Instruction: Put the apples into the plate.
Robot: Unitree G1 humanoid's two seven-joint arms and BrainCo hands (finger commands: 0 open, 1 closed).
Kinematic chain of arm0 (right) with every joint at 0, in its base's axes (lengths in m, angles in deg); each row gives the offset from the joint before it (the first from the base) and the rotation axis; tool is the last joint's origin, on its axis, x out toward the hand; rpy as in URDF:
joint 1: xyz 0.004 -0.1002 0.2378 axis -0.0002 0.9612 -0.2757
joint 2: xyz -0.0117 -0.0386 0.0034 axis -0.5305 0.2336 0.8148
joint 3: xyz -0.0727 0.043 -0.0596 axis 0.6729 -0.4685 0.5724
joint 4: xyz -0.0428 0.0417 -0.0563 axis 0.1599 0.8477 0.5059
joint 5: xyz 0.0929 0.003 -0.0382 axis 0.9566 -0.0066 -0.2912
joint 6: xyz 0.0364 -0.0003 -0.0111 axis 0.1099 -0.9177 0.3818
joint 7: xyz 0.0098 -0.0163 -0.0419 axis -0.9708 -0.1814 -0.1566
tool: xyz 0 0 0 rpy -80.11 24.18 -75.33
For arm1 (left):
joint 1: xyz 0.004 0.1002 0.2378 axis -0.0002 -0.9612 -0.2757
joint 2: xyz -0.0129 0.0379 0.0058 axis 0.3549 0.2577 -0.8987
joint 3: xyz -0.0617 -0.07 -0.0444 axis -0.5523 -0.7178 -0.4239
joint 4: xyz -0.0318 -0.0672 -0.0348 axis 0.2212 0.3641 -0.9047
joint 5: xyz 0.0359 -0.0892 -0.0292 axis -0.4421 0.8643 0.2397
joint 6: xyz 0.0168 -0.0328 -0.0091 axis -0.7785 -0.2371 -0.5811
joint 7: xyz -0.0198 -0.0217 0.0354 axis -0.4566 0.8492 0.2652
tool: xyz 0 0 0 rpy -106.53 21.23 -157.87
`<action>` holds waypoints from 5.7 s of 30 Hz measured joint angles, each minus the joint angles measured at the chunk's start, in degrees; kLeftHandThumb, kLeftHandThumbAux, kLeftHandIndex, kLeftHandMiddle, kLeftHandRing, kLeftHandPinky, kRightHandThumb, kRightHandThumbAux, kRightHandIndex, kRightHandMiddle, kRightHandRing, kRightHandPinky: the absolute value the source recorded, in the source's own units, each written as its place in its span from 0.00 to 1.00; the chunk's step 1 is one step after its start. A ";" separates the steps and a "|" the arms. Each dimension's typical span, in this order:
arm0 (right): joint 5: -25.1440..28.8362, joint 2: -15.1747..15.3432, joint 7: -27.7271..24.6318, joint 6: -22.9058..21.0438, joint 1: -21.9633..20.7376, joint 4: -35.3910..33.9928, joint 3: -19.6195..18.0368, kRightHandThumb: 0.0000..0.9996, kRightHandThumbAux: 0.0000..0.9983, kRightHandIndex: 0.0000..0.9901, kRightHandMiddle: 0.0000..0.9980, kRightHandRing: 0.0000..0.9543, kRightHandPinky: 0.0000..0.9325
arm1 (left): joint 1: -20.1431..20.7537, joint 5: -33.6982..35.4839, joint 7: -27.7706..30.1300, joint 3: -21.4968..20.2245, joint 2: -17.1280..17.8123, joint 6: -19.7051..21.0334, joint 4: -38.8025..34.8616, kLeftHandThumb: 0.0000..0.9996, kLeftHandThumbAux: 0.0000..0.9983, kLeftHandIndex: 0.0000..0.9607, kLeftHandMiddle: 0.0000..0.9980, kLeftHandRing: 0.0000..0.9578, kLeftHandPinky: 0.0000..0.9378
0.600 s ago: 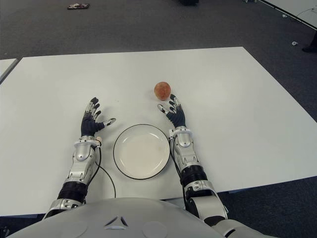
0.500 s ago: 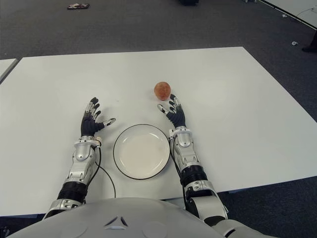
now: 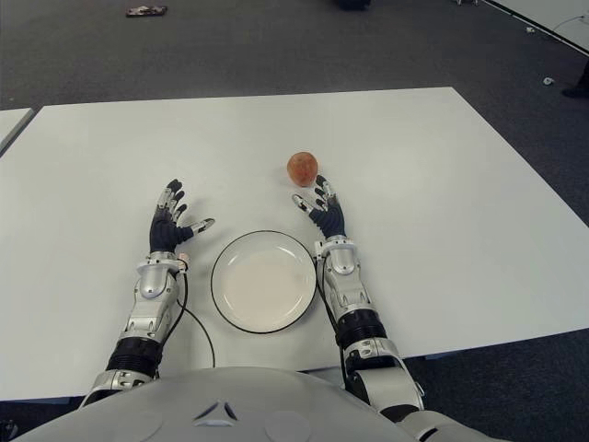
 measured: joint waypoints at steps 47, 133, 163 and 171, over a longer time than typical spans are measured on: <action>-24.54 9.55 21.13 7.26 -30.96 9.29 6.92 0.20 0.53 0.00 0.01 0.01 0.08 | 1.68 0.34 0.00 -0.52 -1.01 -1.31 3.66 0.00 0.41 0.00 0.04 0.03 0.04; -37.94 6.75 24.05 -10.82 -42.39 48.57 32.35 0.14 0.50 0.00 0.00 0.00 0.00 | 0.89 -1.18 -1.92 -0.08 -1.05 -5.00 5.87 0.00 0.42 0.00 0.03 0.02 0.04; -37.87 6.22 20.24 -12.39 -41.04 49.05 32.46 0.13 0.50 0.00 0.00 0.00 0.00 | 0.06 -1.24 -1.92 -0.08 -0.99 -4.04 4.04 0.00 0.43 0.00 0.03 0.02 0.04; -37.87 5.38 19.85 -12.46 -41.04 49.05 32.48 0.13 0.49 0.00 0.00 0.00 0.00 | 0.03 -1.29 -1.92 -0.02 -0.99 -4.04 4.05 0.00 0.42 0.00 0.03 0.02 0.03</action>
